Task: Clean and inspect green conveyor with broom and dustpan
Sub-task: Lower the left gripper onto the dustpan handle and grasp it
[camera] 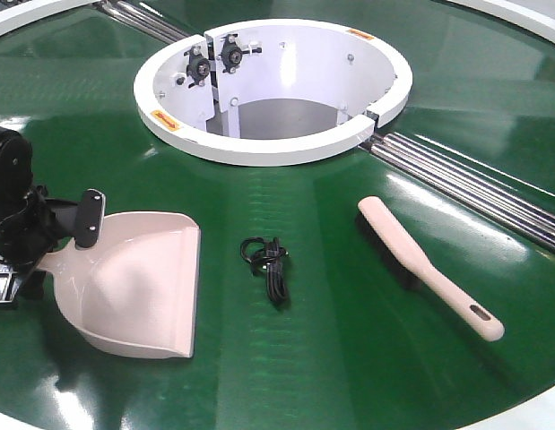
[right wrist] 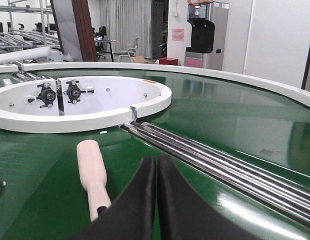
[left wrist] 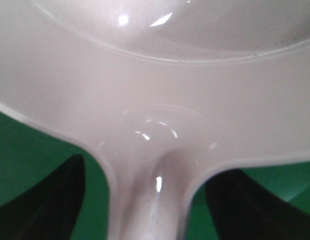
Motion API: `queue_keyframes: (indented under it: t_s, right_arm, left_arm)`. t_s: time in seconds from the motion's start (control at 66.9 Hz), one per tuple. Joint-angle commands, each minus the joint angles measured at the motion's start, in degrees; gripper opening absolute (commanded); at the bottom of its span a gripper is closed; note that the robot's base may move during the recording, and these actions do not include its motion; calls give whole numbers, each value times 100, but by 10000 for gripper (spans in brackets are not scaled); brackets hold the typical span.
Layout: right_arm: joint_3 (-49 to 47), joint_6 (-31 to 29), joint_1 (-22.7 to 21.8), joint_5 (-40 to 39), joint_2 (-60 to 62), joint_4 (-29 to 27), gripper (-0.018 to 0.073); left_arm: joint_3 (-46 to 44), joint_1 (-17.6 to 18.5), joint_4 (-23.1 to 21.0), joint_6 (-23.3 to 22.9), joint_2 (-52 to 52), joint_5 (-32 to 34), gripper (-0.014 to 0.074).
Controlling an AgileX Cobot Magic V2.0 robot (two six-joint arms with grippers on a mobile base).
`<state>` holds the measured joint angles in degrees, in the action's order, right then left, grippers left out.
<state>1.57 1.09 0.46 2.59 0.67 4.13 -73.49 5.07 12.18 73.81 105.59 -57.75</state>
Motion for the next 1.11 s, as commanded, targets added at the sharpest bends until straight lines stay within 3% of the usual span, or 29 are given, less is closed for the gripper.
queue_keyframes:
  t_s: [0.0,0.224,0.508,0.642,0.792,0.911,1.091]
  right_arm:
    - [23,-28,-35,-400,60,23,-8]
    - [23,-28,-35,-400,60,23,-8]
    - [23,-28,-35,-400,60,23,-8]
    - [23,-28,-35,-400,60,23,-8]
    - [23,-28,-35,-400,60,23,-8]
    - [23,-28,-35,-400,60,23,-8]
    - [23,-28,-35,-400,60,23,-8]
  left_arm:
    - [-148,39,50,-4,-265,-121,342]
    - [-223,64,58,-4,-275,-378,-6]
    - [-716,465,51,-9,-269,-693,-8]
    - [-766,744,381,-86,-224,-718,-8]
    - [-766,1033,928,-879,-87,-745,-7]
    - [-771,1062,961,-1361,11,-852,-7]
    - [-770,1062,899,-1416,34,-1047,-7]
